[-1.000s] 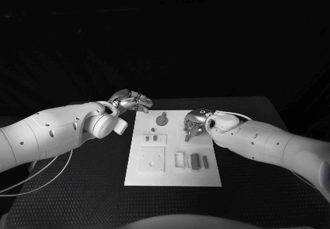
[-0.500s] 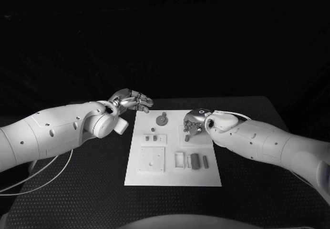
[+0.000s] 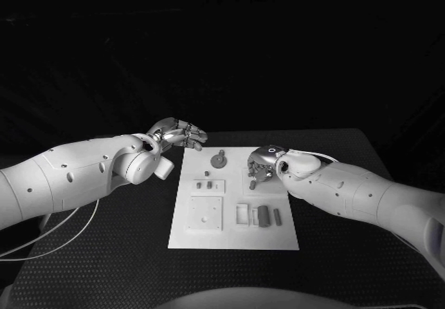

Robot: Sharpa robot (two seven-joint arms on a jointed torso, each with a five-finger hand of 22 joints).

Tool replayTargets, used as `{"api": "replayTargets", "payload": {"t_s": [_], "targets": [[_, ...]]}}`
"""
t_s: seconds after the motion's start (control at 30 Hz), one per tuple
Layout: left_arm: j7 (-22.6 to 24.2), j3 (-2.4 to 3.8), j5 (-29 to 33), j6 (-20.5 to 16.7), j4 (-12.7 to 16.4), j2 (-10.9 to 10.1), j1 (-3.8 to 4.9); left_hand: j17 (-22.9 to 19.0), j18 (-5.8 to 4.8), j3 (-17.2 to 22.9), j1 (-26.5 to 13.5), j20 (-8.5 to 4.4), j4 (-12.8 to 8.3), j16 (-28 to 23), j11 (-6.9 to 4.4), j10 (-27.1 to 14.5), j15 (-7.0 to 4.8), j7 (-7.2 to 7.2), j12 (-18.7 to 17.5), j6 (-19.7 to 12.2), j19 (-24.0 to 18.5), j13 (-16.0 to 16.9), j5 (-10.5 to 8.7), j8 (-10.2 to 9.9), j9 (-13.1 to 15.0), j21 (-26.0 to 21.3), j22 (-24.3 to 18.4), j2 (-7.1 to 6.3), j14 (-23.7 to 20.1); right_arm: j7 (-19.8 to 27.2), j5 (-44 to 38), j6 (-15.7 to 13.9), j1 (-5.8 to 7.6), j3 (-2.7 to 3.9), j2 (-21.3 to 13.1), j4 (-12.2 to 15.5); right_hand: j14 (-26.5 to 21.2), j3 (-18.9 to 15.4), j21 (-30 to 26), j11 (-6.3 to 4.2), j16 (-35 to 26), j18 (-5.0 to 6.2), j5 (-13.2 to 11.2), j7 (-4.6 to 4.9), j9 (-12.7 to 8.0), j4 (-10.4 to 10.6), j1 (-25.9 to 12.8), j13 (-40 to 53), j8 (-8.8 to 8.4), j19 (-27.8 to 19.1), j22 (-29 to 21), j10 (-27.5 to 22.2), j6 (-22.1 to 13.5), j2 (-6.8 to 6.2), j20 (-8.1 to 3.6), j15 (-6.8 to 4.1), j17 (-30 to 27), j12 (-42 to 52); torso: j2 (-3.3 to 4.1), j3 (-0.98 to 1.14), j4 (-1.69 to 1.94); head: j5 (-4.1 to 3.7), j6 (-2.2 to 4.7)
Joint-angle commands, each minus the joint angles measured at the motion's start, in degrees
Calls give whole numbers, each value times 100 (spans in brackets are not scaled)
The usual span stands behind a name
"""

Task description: Assemble the parts on the task board

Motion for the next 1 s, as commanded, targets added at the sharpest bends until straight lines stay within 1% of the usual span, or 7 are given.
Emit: {"api": "replayTargets", "payload": {"t_s": [0.03,0.13,0.23,0.47,0.67,0.83,1.0], "targets": [[28,5,14,50,21,2,11,8,53,-19,-5,5,2,-38,45,-5,22,8,9,-38,15,-10,-14,16,-7,20,-11,-13,28,-124,-290,527,-185,-95,-4,-50,11,10,46,-4,38,32,-1,40,-108,41,20,-11,-6,56,121,58,101,-61,-17,-40,-8,35,-2,2,0,-6,-3],[25,5,6,38,20,2,12,12,53,-18,-4,5,2,-41,46,-6,22,9,9,-40,16,-11,-14,16,-7,20,-15,-12,29,-74,-290,583,-190,-95,-13,-56,24,4,60,-13,54,32,-1,30,-96,82,-10,-21,-2,71,120,69,119,-76,-27,-49,-9,53,0,3,1,-1,-9],[24,5,3,39,23,1,12,15,53,-18,-3,5,2,-43,46,-7,22,9,9,-42,16,-12,-14,15,-8,20,-18,-13,29,-32,-292,597,-200,-95,-24,-62,42,15,78,-29,76,32,-1,13,-79,87,9,-28,15,89,123,96,156,-38,-43,-60,-6,78,-1,2,1,-1,-10],[23,5,2,35,23,3,14,21,53,-18,-3,6,4,-46,47,-7,22,11,9,-44,18,-14,-14,16,-9,21,-23,-12,32,25,-305,452,-203,-94,-74,-52,194,-31,186,-118,203,32,-3,-74,53,-62,72,-57,140,233,120,304,341,147,-130,-126,20,210,-4,3,-5,1,-15],[25,5,1,31,18,-1,15,26,53,-17,-1,5,3,-49,47,-7,22,11,9,-46,19,-16,-13,15,-10,21,-28,-12,33,-121,-327,55,-203,-94,-131,32,281,-2,226,-154,248,32,5,-107,112,-150,49,-75,176,325,114,413,406,228,-185,-155,29,264,-3,4,-5,-2,-18],[29,5,1,18,18,-14,15,29,53,-16,0,5,4,-51,47,-7,21,12,10,-47,21,-17,-13,16,-11,22,-31,-11,35,-231,-131,-261,-199,-94,-216,104,330,26,250,-179,267,32,6,-132,134,-172,28,-89,188,379,113,467,454,234,-214,-177,33,286,-5,3,-7,-5,-22],[34,4,1,17,-17,-19,15,34,54,-15,2,4,3,-54,46,-5,21,12,11,-48,22,-18,-13,16,-11,22,-36,-12,36,-263,40,-460,-184,-91,-283,194,361,44,252,-197,250,32,5,-149,147,-172,1,-121,192,401,108,511,487,224,-229,-193,21,276,-6,1,-9,-7,-17]]}}
